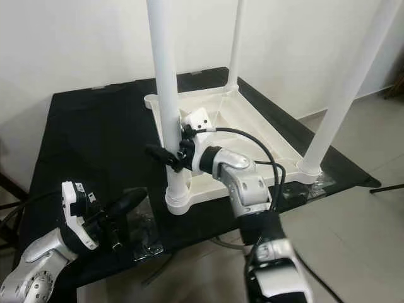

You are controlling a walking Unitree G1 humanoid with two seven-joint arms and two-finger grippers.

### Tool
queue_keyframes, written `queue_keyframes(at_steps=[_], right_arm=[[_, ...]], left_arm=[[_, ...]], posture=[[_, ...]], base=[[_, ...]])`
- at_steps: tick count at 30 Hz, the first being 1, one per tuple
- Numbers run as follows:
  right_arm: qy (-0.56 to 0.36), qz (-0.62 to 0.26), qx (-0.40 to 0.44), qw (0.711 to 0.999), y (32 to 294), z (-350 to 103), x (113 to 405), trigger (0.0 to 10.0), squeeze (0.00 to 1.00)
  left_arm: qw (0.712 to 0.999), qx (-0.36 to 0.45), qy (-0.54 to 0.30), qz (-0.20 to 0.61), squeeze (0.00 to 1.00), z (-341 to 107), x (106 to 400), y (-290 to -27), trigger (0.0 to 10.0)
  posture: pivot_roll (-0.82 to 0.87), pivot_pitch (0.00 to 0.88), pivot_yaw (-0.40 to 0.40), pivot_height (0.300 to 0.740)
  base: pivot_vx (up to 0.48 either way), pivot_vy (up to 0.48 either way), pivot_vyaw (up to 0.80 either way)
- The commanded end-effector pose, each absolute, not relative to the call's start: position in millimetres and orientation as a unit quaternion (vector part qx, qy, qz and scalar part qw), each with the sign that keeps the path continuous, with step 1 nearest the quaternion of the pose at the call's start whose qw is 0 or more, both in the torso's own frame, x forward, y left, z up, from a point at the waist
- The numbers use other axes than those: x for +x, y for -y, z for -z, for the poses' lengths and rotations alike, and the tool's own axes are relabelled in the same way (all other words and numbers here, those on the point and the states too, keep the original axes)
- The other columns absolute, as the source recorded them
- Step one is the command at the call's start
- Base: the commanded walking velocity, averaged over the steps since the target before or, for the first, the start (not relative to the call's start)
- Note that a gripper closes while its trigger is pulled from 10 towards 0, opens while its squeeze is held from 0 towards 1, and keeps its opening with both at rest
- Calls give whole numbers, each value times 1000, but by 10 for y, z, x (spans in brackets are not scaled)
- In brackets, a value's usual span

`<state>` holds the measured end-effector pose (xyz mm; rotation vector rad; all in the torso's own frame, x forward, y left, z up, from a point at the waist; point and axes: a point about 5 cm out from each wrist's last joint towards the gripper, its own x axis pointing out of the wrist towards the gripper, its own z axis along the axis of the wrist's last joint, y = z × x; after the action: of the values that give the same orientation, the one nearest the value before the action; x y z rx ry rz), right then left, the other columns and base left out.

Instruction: Building children table

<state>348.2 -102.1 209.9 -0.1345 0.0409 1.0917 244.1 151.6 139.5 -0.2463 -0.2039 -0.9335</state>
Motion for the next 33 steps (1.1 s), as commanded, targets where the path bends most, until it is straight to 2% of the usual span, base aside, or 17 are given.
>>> queue_keyframes(at_steps=[1, 2, 8, 9, 19, 28, 29, 30, 31, 32, 33], right_arm=[[-14, -565, -83, 821, 975, -2148, 3470, 10000, 0], [-18, -590, -85, 803, 995, -2203, 3495, 10000, 0], [-23, -610, -83, 788, 1031, -2269, 3582, 10000, 0], [-25, -612, -84, 786, 1048, -2281, 3627, 0, 0], [-25, -622, -70, 779, 1100, -2253, 3670, 0, 0], [-24, -574, -60, 816, 1206, -2212, 3714, 0, 0], [-35, -517, -51, 854, 1192, -2097, 3712, 0, 0], [-44, -472, -45, 880, 1192, -2014, 3702, 0, 0], [-50, -441, -41, 895, 1195, -1962, 3693, 0, 0], [-50, -441, -41, 895, 1195, -1962, 3693, 0, 0], [-29, -226, 29, 973, 1139, -1710, 3594, 0, 0]], left_arm=[[883, -117, 95, 445, 0, -1371, 2448, -1530, 10000], [883, -116, 94, 446, 0, -1367, 2446, -1529, 10000], [882, -115, 92, 447, 0, -1360, 2443, -1527, 10000], [882, -115, 92, 447, 0, -1356, 2440, -1524, 10000], [883, -117, 91, 446, 0, -1346, 2432, -1517, 10000], [882, -118, 91, 447, 0, -1352, 2442, -1516, 10000], [883, -117, 93, 445, 0, -1358, 2440, -1524, 10000], [884, -117, 94, 444, 0, -1362, 2440, -1529, 10000], [884, -117, 95, 443, 0, -1366, 2439, -1535, 10000], [884, -117, 95, 443, 0, -1366, 2439, -1535, 10000], [885, -120, 97, 439, 0, -1377, 2441, -1559, 10000]], posture=[[14, 0, 10, 740], [14, 0, 10, 740], [20, 0, 11, 740], [21, 0, 10, 740], [19, 0, 12, 740], [12, 0, 5, 740], [3, 0, -4, 740], [3, 0, -4, 740], [0, 0, -4, 740], [0, 0, -4, 740], [-20, 9, 4, 740]], base=[[0, 0, 0], [0, 0, 0], [0, 0, 0], [0, 0, 0], [0, 0, 0], [0, 0, 0], [0, 0, 0], [0, 0, 0], [0, 0, 0], [0, 0, 0], [0, 0, 0]])
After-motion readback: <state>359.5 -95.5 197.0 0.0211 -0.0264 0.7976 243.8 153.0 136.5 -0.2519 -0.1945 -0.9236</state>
